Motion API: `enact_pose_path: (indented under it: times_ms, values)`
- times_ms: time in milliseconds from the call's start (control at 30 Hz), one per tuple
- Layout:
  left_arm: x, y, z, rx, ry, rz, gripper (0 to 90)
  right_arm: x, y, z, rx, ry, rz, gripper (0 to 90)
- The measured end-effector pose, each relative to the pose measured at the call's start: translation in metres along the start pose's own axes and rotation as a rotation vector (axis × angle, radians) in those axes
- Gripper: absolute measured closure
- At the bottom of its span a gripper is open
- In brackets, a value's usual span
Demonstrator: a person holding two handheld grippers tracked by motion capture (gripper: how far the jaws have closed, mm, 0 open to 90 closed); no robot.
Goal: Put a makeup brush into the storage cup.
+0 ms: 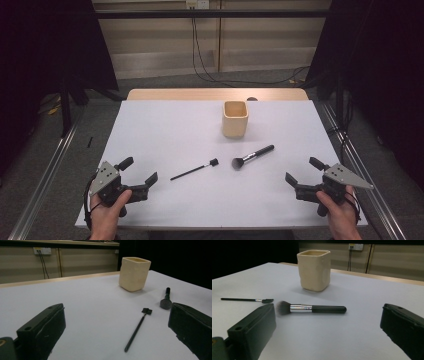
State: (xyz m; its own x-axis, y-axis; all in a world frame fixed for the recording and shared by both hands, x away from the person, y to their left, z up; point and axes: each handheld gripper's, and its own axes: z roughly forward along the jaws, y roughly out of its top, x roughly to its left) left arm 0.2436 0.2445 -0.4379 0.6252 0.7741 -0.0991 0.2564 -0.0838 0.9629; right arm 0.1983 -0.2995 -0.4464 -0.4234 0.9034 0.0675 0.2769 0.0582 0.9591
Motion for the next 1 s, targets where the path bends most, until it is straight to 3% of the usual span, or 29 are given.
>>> enact_pose_path:
  times_ms: [400, 1000]
  values:
    - [-0.009, 0.003, 0.002, 0.038, -0.008, 0.039, 3.9, -0.001, 0.0, 0.003, 0.007, 0.003, -0.002, 0.0]
    - [-0.006, 0.011, 0.023, 0.045, -0.013, 0.038, 3.9, 0.0, -0.001, 0.004, 0.005, 0.003, 0.002, 0.0]
